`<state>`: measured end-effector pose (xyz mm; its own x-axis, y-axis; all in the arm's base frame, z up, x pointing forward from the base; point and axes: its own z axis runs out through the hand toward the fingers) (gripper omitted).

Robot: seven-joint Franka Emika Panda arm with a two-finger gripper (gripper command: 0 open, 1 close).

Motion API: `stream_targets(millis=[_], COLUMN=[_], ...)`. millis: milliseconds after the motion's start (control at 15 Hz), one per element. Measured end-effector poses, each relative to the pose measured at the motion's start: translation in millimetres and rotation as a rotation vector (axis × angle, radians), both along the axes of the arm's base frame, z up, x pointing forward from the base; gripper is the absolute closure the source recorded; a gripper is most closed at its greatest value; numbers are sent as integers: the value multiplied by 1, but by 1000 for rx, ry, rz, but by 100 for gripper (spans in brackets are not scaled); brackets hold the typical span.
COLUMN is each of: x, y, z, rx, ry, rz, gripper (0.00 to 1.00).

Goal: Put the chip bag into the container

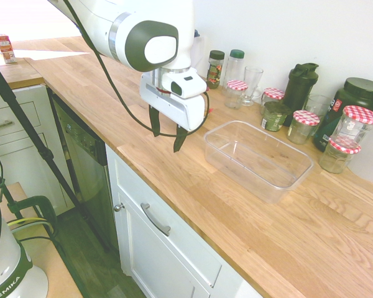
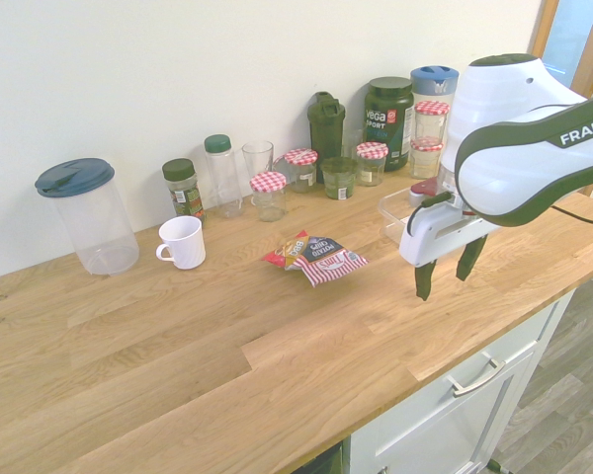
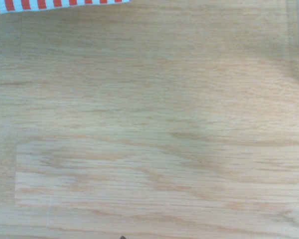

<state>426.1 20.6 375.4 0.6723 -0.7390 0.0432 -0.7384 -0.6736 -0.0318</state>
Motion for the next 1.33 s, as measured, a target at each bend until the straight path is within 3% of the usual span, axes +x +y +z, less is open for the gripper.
stream_targets(millis=[400, 867, 1333], x=[6, 17, 50], y=[20, 124, 203], z=[9, 31, 15], rx=[-36, -224, -404], ry=[-23, -114, -198], rz=[19, 123, 214], gripper=[0, 0, 0])
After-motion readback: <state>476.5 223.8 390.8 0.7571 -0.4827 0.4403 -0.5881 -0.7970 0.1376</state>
